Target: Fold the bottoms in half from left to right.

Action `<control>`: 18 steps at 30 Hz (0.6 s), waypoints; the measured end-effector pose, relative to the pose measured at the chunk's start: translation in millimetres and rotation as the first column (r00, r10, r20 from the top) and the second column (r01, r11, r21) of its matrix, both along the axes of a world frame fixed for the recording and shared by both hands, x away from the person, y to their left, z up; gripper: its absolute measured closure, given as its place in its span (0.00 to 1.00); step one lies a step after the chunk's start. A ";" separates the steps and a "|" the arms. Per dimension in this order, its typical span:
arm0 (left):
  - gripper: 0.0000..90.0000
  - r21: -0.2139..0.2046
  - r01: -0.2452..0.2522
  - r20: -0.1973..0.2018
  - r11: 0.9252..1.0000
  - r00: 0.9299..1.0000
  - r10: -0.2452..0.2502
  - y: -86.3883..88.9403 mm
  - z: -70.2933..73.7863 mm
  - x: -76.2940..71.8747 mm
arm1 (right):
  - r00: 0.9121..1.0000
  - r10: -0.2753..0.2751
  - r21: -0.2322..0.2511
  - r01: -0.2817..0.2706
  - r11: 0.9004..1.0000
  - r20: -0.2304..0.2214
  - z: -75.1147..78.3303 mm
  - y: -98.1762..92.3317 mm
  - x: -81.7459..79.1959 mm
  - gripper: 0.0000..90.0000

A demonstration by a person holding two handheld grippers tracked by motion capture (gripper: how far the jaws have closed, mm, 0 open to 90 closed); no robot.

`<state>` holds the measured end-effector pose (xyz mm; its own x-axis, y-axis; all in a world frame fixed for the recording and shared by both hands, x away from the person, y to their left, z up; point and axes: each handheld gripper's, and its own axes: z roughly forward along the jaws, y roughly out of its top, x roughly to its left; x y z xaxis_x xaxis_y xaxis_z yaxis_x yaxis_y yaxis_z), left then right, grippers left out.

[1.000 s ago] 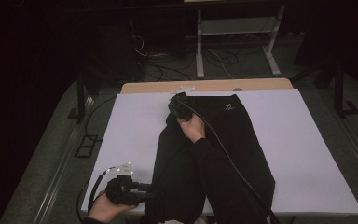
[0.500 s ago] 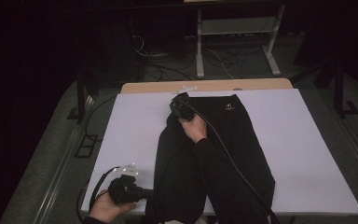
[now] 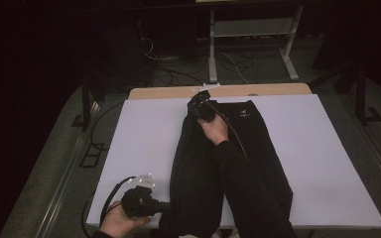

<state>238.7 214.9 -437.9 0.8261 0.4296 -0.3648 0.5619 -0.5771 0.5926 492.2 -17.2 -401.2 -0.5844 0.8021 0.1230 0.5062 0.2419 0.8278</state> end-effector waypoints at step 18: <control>0.99 -0.069 0.054 0.021 0.996 0.998 -0.053 -26.6 16.0 -0.1 | 0.999 -0.037 -0.026 0.037 0.999 0.002 22.4 -39.8 6.4 0.96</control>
